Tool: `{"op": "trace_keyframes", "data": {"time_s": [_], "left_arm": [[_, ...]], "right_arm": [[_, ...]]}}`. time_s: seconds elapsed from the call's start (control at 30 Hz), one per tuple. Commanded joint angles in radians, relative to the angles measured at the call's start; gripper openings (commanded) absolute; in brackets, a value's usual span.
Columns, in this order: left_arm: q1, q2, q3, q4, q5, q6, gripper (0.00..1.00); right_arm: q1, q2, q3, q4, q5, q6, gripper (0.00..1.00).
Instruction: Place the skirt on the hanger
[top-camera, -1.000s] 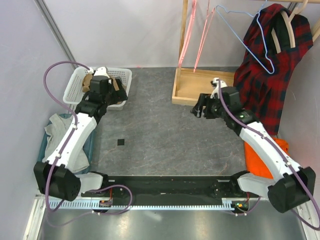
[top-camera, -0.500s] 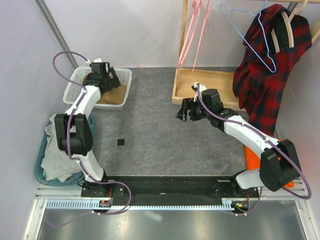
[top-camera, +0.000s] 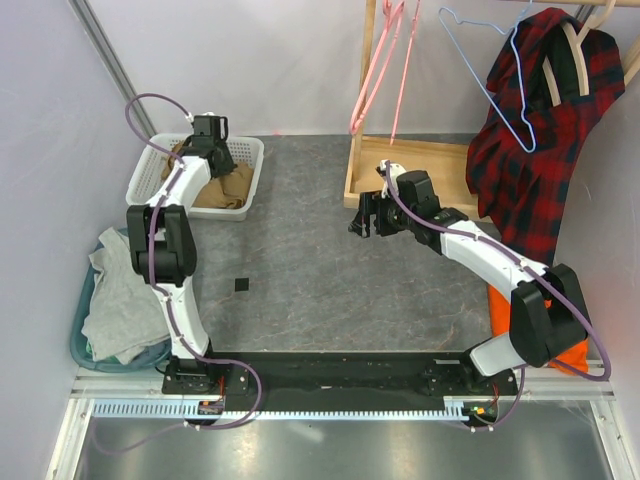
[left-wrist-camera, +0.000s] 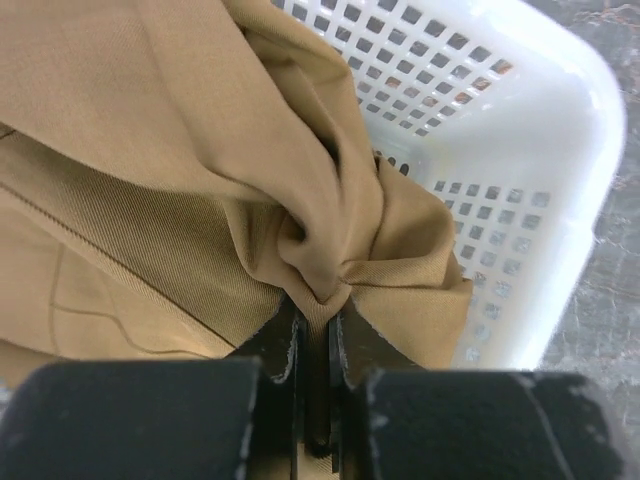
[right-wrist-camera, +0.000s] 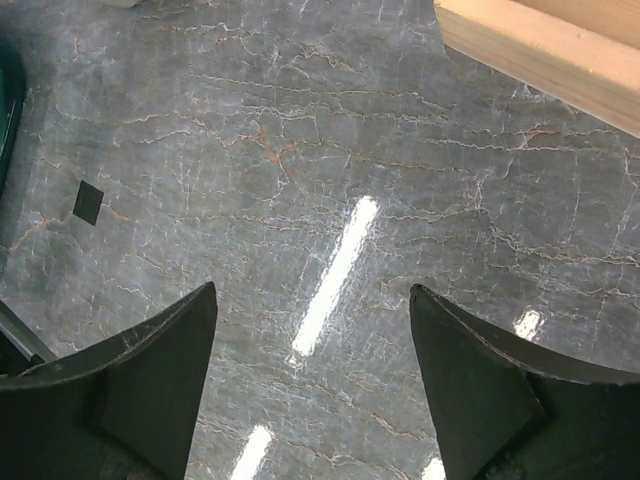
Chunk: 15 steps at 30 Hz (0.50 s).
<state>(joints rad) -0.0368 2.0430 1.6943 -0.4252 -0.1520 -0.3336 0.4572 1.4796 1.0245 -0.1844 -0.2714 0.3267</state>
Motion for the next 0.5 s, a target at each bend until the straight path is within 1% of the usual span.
{"op": "trace_keyframes", "data": {"time_s": [0.0,0.03,0.07,0.13,0.17,0.23,0.27,0.33,0.43,0.47], "left_arm": [[0.000,-0.188,0.056,0.017,0.046,0.074,0.02],[0.000,-0.216,0.053,0.019,0.064,0.094,0.02],[0.000,-0.280,0.053,0.020,0.103,0.106,0.02],[0.000,-0.340,0.047,0.020,0.146,0.140,0.02],[0.000,-0.398,0.042,0.017,0.194,0.148,0.02],[0.000,-0.460,0.024,0.016,0.241,0.165,0.02],[0.000,-0.487,0.016,0.016,0.299,0.168,0.02],[0.000,-0.573,-0.002,0.014,0.362,0.177,0.02],[-0.002,-0.684,-0.050,0.014,0.512,0.183,0.02],[-0.002,-0.710,-0.089,0.016,0.610,0.185,0.02]], "right_arm": [[0.003,-0.015,0.037,0.011,0.012,-0.006,0.84],[0.003,-0.021,0.036,0.013,0.012,-0.006,0.83],[0.003,-0.024,0.037,0.017,0.014,-0.002,0.83],[0.003,-0.039,0.029,0.020,0.015,0.008,0.83],[0.003,-0.045,0.028,0.028,0.015,0.009,0.83],[0.003,-0.065,0.023,0.036,0.017,0.018,0.83],[0.003,-0.073,0.022,0.039,0.020,0.021,0.83],[0.003,-0.096,0.019,0.037,0.024,0.026,0.83],[0.001,-0.140,0.009,0.036,0.040,0.037,0.83],[0.003,-0.153,0.003,0.036,0.050,0.041,0.84]]}}
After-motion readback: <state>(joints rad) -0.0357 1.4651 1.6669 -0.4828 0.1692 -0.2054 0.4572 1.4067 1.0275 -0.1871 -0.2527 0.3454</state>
